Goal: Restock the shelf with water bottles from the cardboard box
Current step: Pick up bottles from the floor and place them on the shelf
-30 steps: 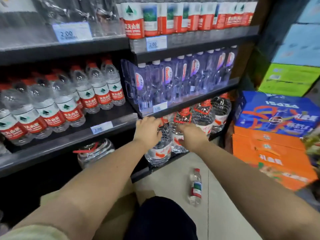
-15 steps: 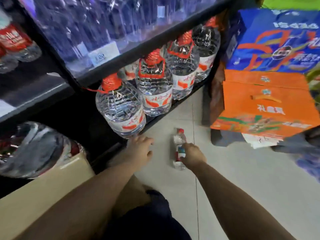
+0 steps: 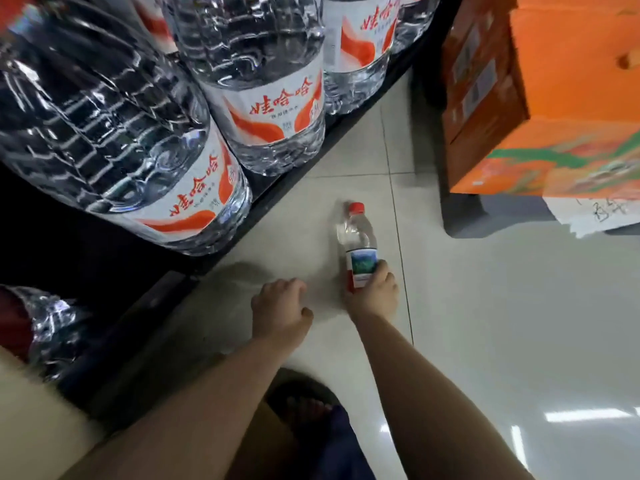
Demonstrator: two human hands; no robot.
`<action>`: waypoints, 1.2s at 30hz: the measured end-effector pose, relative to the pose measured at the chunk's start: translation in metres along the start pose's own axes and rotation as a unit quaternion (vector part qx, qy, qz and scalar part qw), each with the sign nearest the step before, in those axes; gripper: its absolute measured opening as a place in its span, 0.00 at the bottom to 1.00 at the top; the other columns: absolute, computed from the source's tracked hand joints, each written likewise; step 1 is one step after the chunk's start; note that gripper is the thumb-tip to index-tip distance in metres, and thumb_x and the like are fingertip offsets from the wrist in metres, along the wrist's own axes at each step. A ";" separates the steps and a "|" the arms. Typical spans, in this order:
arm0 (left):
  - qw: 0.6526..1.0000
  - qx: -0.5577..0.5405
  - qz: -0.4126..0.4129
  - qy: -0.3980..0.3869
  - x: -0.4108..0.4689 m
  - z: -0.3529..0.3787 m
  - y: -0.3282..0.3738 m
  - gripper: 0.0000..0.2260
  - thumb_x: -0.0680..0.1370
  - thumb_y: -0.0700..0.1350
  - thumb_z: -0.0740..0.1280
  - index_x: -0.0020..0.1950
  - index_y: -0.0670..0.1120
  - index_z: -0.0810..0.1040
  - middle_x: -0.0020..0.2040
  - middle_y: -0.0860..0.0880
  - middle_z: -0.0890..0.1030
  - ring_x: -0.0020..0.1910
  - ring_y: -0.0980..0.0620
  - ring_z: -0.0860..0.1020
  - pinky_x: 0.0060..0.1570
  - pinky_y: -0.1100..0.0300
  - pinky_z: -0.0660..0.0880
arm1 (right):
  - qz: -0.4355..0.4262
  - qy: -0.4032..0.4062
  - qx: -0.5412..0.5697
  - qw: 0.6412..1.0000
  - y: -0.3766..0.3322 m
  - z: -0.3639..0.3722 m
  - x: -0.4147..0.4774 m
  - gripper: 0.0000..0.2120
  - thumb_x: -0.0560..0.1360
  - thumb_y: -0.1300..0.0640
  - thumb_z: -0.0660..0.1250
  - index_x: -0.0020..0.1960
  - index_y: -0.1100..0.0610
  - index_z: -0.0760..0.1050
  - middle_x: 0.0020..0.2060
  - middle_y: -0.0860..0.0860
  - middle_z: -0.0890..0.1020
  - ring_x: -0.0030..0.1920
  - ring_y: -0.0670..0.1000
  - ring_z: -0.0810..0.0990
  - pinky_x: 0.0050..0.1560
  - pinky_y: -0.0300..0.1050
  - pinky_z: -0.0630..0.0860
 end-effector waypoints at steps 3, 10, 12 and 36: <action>1.000 -0.016 -0.003 0.015 0.004 0.006 -0.002 0.16 0.72 0.48 0.68 0.60 0.53 0.76 0.55 0.50 0.78 0.59 0.47 0.73 0.57 0.51 0.70 | -0.008 0.006 0.062 0.998 0.007 0.000 0.001 0.34 0.65 0.44 0.74 0.64 0.58 0.66 0.52 0.57 0.78 0.53 0.61 0.77 0.53 0.51 0.74; 0.998 -0.053 -0.033 0.015 0.001 0.013 -0.009 0.16 0.73 0.47 0.69 0.60 0.52 0.76 0.56 0.50 0.78 0.60 0.47 0.72 0.56 0.52 0.71 | -0.036 -0.090 0.113 0.989 0.039 -0.030 0.017 0.23 0.59 0.40 0.74 0.48 0.52 0.79 0.40 0.51 0.83 0.44 0.54 0.82 0.44 0.47 0.79; 0.998 -0.049 -0.032 0.010 -0.001 0.015 -0.010 0.15 0.74 0.47 0.68 0.60 0.52 0.76 0.56 0.51 0.78 0.60 0.47 0.72 0.57 0.52 0.71 | -0.052 -0.047 0.052 0.996 0.049 -0.037 0.021 0.24 0.65 0.42 0.72 0.56 0.54 0.78 0.44 0.54 0.82 0.53 0.57 0.76 0.53 0.51 0.75; 0.985 -0.047 0.038 0.163 -0.038 -0.106 0.029 0.14 0.72 0.47 0.69 0.57 0.51 0.77 0.54 0.50 0.79 0.56 0.45 0.75 0.54 0.52 0.68 | -0.171 0.054 -0.046 0.983 -0.020 -0.075 -0.067 0.34 0.66 0.55 0.74 0.67 0.62 0.65 0.58 0.59 0.73 0.58 0.62 0.72 0.57 0.55 0.71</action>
Point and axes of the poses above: each hand's wrist, its own x-axis towards the middle knuckle, its own z-axis out of the palm, y = z × x, the point moved 3 cm from there along x, towards the middle knuckle
